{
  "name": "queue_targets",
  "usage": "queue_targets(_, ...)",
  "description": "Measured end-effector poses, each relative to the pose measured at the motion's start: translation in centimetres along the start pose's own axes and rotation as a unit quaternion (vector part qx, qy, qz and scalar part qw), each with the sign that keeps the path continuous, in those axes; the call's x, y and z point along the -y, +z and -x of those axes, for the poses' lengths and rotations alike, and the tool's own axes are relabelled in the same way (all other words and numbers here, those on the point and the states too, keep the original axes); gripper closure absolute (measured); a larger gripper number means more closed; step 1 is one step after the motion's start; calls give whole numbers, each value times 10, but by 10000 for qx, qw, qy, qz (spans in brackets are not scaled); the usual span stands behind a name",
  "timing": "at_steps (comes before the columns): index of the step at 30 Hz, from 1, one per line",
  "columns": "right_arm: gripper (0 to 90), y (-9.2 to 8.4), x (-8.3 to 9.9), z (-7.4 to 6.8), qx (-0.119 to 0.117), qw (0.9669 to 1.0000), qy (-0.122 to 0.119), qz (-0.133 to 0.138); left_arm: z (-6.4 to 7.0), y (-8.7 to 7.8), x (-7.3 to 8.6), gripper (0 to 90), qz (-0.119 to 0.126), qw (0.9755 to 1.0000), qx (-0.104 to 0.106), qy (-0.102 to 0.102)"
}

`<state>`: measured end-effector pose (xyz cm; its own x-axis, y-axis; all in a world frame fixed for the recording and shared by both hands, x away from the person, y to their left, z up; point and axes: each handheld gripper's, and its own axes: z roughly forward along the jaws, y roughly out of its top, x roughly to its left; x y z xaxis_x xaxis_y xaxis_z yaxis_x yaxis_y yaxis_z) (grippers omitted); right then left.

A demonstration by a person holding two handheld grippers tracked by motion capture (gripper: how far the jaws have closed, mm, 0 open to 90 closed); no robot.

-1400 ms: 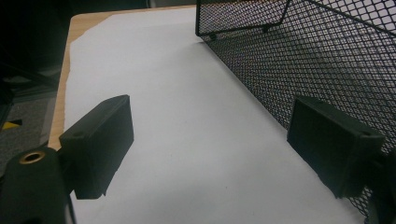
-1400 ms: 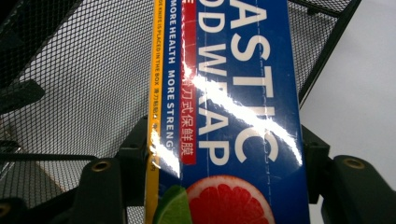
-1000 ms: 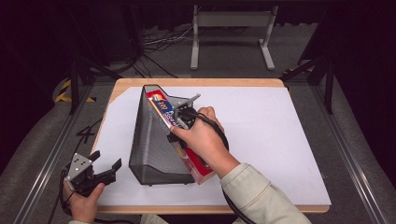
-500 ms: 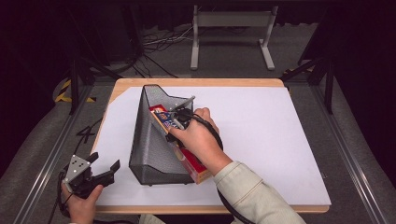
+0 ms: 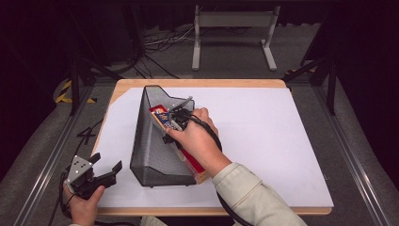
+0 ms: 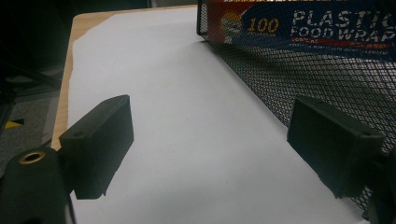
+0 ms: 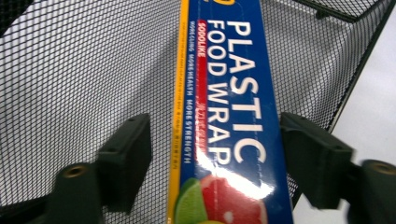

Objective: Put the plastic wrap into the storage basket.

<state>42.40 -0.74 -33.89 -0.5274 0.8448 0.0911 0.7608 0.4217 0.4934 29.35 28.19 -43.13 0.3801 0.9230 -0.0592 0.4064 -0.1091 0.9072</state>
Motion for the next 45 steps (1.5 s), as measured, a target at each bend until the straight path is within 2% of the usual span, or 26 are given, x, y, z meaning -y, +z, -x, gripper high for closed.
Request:
queue_targets(3,165,-4,-1,0,0,9997,-155,194,0,1,0,152,1,10000,21,6)
queue_targets(9,129,-14,-1,2,48,9982,-376,459,1,2,-1,152,-5,10000,26,10)
queue_targets(13,129,-19,0,5,-9,9972,-405,625,1,3,0,152,-2,10000,27,18)
queue_targets(17,129,-28,2,8,-146,9941,-495,955,0,1,0,152,11,10000,18,-2)
queue_targets(21,130,-37,4,9,-259,9896,-621,1270,0,1,-1,152,17,10000,4,-7)
queue_targets(24,131,-44,7,12,-344,9874,-636,1409,1,1,-1,152,17,10000,12,5)
queue_targets(27,136,-51,11,18,-461,9837,-712,1584,0,2,-1,152,2,10000,24,21)
queue_targets(28,136,-51,11,18,-461,9837,-712,1584,0,2,-1,152,2,10000,24,21)
queue_targets(29,135,-55,13,22,-506,9814,-758,1688,0,2,-1,152,6,10000,29,21)
queue_targets(32,134,-60,15,27,-525,9801,-787,1746,1,3,-1,152,11,10000,27,4)
queue_targets(33,133,-63,17,29,-530,9783,-854,1811,1,3,-1,152,7,10000,27,10)
queue_targets(36,129,-73,20,37,-493,9766,-959,1861,0,3,-1,152,-4,10000,25,8)
queue_targets(45,117,-98,33,58,-575,9751,-1075,1854,0,2,-1,152,-11,10000,2,-7)
